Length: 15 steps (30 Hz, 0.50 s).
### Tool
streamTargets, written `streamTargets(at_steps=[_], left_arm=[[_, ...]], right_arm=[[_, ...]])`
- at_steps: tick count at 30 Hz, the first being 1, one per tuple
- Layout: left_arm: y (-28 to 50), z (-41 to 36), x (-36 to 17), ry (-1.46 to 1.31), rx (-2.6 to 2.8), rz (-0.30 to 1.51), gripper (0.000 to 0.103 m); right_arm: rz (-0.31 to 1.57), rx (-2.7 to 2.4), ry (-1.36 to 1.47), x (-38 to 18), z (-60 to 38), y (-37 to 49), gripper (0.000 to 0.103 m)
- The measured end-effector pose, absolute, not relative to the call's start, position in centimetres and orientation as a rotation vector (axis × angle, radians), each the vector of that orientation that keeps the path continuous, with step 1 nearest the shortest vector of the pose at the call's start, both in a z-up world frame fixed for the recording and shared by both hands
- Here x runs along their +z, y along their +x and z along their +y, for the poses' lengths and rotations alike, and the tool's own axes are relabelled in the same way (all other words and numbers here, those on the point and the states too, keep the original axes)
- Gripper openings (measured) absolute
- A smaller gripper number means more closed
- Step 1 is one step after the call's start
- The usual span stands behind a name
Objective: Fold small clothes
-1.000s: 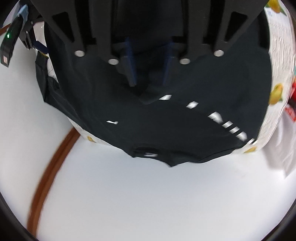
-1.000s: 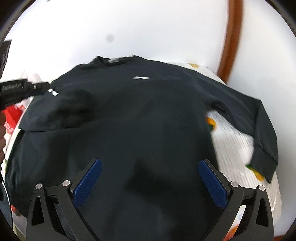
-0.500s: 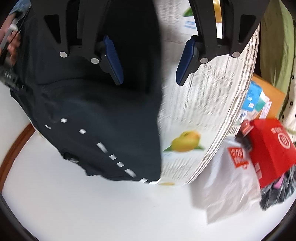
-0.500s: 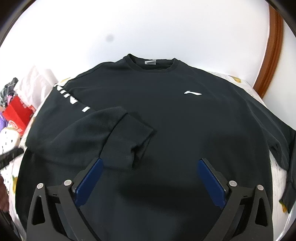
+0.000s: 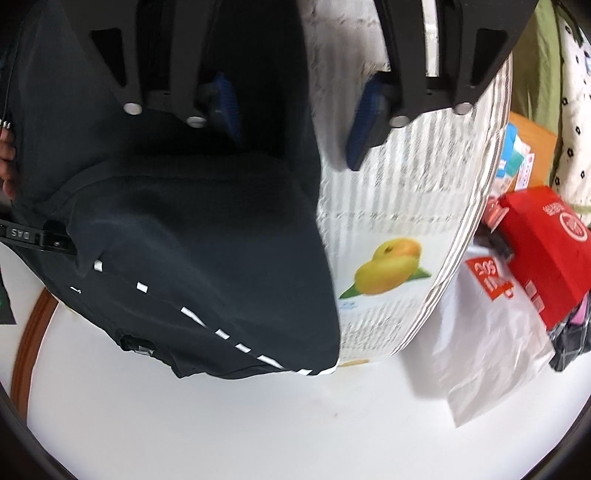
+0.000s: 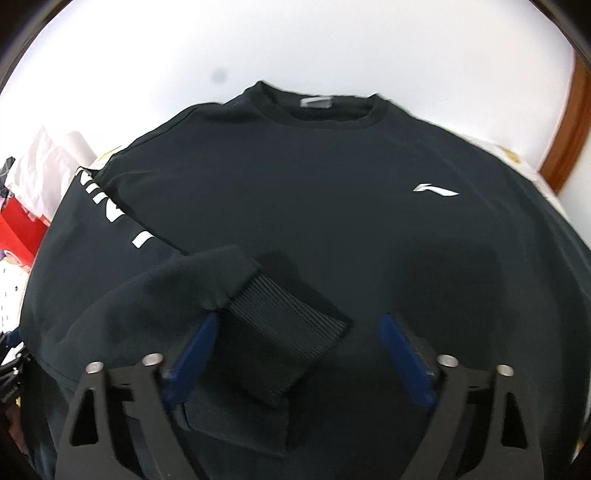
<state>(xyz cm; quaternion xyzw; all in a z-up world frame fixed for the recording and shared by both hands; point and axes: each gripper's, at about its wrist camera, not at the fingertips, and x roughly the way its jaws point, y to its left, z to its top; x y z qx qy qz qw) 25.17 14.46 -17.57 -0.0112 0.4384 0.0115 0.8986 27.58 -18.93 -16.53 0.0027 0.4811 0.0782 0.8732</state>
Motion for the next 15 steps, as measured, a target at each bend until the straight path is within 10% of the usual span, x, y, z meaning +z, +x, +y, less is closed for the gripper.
streamTargets(at_steps=[2, 4, 15], left_arm=[[25.6, 14.5, -17.5, -0.046, 0.022, 0.91, 0.028], [25.8, 15.0, -17.4, -0.074, 0.043, 0.909, 0.015], [25.4, 15.7, -17.4, -0.127, 0.078, 0.905, 0.008]], right_arm=[[0.987, 0.208, 0.004, -16.6, -18.3, 28.0, 0.061], [0.98, 0.275, -0.018, -16.3, -17.5, 28.2, 0.016], [0.777, 0.179, -0.064, -10.4, -22.5, 27.9, 0.015]])
